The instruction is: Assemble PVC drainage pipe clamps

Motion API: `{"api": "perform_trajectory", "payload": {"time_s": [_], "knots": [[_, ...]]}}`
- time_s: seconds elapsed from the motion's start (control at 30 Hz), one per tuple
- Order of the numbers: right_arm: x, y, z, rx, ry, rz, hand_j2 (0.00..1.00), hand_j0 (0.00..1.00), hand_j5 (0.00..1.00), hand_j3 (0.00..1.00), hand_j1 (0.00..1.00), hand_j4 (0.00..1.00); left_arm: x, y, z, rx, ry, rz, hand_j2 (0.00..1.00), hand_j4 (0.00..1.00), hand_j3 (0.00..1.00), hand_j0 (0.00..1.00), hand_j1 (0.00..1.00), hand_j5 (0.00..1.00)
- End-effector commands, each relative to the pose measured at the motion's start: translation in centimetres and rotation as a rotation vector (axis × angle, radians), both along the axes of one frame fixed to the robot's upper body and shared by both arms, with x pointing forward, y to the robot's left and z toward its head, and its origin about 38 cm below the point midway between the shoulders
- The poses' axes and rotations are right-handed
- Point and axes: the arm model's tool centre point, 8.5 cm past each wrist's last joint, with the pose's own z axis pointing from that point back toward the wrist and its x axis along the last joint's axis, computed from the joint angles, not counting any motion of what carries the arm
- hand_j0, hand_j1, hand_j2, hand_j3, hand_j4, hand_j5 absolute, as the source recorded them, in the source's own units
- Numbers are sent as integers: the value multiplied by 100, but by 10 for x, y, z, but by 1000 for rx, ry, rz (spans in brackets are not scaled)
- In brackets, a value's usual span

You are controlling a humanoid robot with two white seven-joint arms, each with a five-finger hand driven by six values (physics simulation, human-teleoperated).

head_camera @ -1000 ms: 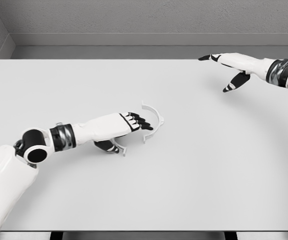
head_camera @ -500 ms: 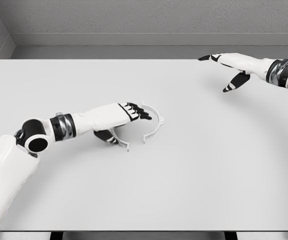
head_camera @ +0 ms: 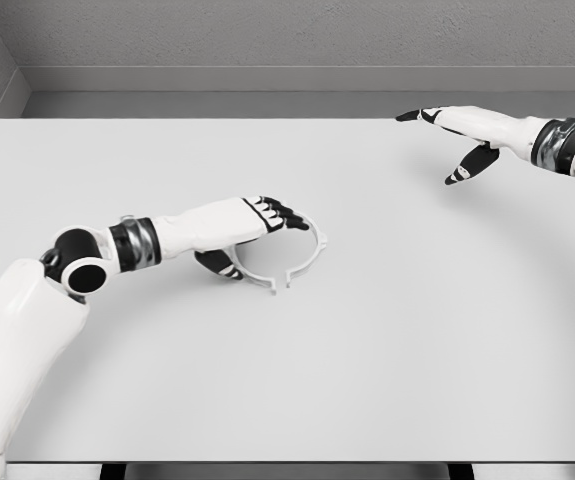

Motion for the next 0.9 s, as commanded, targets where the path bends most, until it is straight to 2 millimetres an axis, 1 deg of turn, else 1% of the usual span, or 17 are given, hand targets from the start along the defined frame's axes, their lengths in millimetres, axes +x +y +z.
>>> {"api": "perform_trajectory", "payload": {"time_s": [0.0,0.13,0.2,0.4,0.5,0.57,0.6,0.63,0.67,0.73,0.77,0.83,0.87], "knots": [[0,0,1,8,-1,-4,100,100,100,100,100,100,0,-4,-1,-11,7,-1,100,100,100,100,100,100],[0,0,1,8,-1,-4,100,100,100,100,100,100,1,-6,1,-16,3,-3,100,100,100,100,100,100],[0,0,1,8,-1,-4,100,100,100,100,100,100,3,-7,5,-15,-9,-6,100,100,100,100,100,100],[0,0,1,8,-1,-4,100,100,100,100,100,100,3,-6,6,-15,-10,-3,100,100,100,100,100,100],[0,0,1,8,-1,-4,100,100,100,100,100,100,4,0,6,-8,-10,6,100,100,100,100,100,100],[0,0,1,10,-1,-4,100,100,100,100,100,100,4,2,10,-12,-19,5,100,100,100,100,100,100],[0,0,1,10,-1,-4,100,100,100,100,100,100,5,14,11,11,-25,17,100,100,100,100,100,100],[0,0,2,10,-3,-4,100,100,100,100,100,100,5,19,14,20,-32,20,100,100,100,100,100,100],[0,0,2,8,-3,-4,100,100,100,100,100,100,2,26,24,18,-54,15,100,100,100,100,100,100],[0,0,2,8,-3,-4,100,100,100,100,100,100,9,72,61,-32,-84,66,100,100,100,100,100,100],[0,-1,1,7,-1,-5,100,100,100,100,100,100,10,93,75,-28,-95,83,100,100,100,100,100,100],[0,-1,1,9,-1,-5,100,100,100,100,100,100,7,118,93,-25,-107,100,100,100,100,100,100,100],[0,0,2,10,-3,-4,100,100,100,100,100,100,2,123,102,-16,-132,101,100,100,100,100,100,100]]}}
